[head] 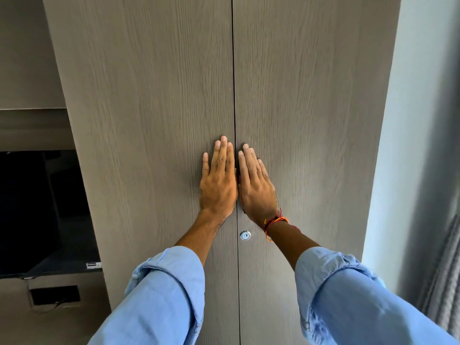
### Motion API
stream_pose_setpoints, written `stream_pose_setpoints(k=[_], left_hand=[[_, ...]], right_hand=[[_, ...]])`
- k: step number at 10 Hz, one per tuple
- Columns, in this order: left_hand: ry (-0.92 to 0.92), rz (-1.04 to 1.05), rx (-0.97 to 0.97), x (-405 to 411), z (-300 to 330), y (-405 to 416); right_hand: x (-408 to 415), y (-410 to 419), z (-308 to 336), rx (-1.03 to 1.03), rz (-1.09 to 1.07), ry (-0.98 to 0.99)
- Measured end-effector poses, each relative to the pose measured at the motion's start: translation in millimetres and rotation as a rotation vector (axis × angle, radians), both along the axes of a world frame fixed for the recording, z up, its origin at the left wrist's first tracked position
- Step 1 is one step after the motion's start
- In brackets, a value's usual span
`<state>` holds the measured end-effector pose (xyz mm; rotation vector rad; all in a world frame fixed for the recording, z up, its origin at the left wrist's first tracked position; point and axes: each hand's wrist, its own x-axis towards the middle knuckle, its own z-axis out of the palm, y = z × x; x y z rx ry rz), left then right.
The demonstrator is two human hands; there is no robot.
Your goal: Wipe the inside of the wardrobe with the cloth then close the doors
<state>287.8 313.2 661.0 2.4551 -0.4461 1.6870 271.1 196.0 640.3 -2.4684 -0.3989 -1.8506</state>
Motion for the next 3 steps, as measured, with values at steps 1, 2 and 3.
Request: stream_pose_setpoints(k=[1, 2, 3], left_hand=[[0.021, 0.007, 0.008, -4.2, 0.6, -0.3], [0.066, 0.009, 0.053, -15.0, 3.0, 2.7], [0.080, -0.011, 0.068, -28.3, 14.9, 13.9]], right_hand=[[-4.5, -2.0, -0.1, 0.007, 0.034, 0.056], [-17.1, -11.0, 5.4, -0.021, 0.140, 0.179], [-52.3, -26.5, 29.5, 0.089, 0.344, 0.329]])
